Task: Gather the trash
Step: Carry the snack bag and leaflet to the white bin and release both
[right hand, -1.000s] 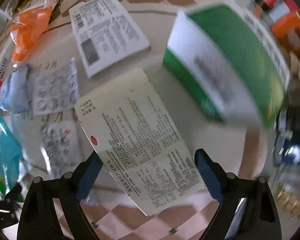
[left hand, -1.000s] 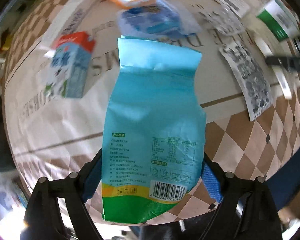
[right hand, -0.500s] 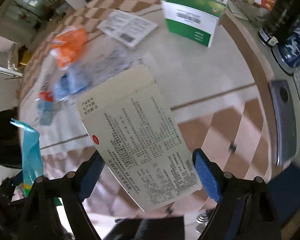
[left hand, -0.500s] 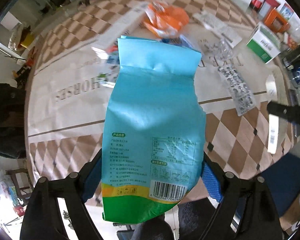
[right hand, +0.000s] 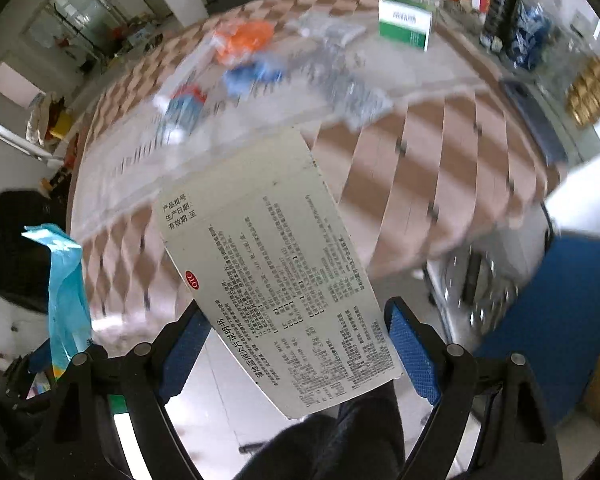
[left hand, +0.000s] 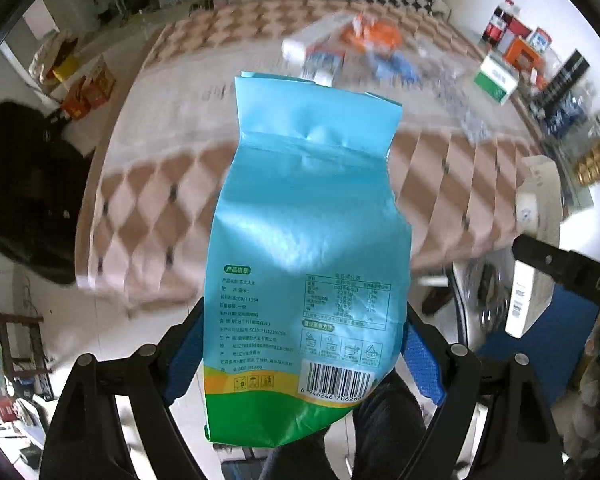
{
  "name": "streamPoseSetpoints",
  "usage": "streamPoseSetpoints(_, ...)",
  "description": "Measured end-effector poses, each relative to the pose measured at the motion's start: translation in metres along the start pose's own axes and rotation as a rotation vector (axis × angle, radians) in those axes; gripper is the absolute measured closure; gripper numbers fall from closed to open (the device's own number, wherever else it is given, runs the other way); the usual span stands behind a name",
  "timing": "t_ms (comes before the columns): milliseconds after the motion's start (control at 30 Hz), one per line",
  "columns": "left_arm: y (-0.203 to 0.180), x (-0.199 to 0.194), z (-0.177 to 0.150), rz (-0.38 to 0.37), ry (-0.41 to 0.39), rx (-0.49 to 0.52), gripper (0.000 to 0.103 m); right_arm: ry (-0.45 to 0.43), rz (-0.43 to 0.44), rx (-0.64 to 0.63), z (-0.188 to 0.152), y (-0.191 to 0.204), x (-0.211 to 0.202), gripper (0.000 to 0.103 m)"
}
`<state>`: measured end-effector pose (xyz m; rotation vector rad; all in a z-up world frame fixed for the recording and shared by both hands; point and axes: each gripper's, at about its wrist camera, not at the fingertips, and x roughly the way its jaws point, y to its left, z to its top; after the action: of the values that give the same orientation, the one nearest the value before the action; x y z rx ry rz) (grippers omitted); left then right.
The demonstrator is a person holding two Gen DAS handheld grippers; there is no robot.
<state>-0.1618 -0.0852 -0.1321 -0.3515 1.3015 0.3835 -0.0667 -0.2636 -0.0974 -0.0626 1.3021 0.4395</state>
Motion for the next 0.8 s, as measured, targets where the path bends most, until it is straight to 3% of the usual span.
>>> streamPoseSetpoints(167, 0.026, 0.049, -0.046, -0.044, 0.13, -0.029, 0.017, 0.115, 0.004, 0.04, -0.074, -0.003, 0.05, 0.015)
streamPoseSetpoints(367, 0.043, 0.157, -0.099, -0.182, 0.326, -0.126, 0.017, 0.257, -0.002, 0.113, -0.142, -0.03, 0.15, 0.015)
streamPoseSetpoints(567, 0.05, 0.314, -0.133, -0.327, 0.506, -0.179, 0.016, 0.348, -0.004, 0.182, -0.177, -0.06, 0.278, 0.015)
streamPoseSetpoints(667, 0.054, 0.376, -0.148, -0.363, 0.589, -0.173, 0.014, 0.402, 0.012, 0.212, -0.192, -0.066, 0.342, 0.015)
streamPoseSetpoints(800, 0.066, 0.412, -0.162, -0.345, 0.589, -0.214, 0.004, 0.449, 0.028, 0.207, -0.205, -0.06, 0.408, 0.015)
